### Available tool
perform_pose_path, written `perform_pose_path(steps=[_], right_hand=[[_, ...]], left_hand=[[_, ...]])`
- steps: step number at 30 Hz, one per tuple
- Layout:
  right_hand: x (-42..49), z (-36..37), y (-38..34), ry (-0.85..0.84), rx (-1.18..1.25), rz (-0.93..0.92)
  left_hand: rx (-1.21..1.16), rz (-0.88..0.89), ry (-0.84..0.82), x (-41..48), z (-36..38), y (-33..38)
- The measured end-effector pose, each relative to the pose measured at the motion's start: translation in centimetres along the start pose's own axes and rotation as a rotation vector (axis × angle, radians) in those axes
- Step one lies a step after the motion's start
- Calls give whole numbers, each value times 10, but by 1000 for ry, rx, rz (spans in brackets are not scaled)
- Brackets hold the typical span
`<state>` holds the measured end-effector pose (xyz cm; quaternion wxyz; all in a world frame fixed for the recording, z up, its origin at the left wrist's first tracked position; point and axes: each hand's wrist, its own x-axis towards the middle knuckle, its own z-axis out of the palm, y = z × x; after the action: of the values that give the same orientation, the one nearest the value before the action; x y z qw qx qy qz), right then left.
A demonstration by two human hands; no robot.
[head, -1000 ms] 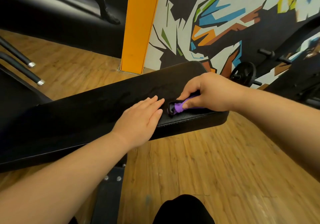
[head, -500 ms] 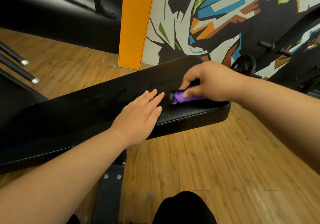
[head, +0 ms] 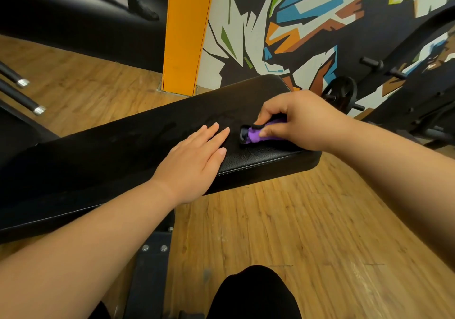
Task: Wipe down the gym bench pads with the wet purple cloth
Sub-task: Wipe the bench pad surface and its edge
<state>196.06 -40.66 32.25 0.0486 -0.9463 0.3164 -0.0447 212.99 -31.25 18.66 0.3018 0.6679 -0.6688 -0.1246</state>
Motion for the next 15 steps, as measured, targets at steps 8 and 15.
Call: perform_pose_path(steps=[8, 15], right_hand=[[0, -13, 9, -46, -84, -38], [-9, -4, 7, -59, 22, -22]], left_hand=[[0, -8, -10, 0, 0, -1], [35, -24, -34, 0, -2, 3]])
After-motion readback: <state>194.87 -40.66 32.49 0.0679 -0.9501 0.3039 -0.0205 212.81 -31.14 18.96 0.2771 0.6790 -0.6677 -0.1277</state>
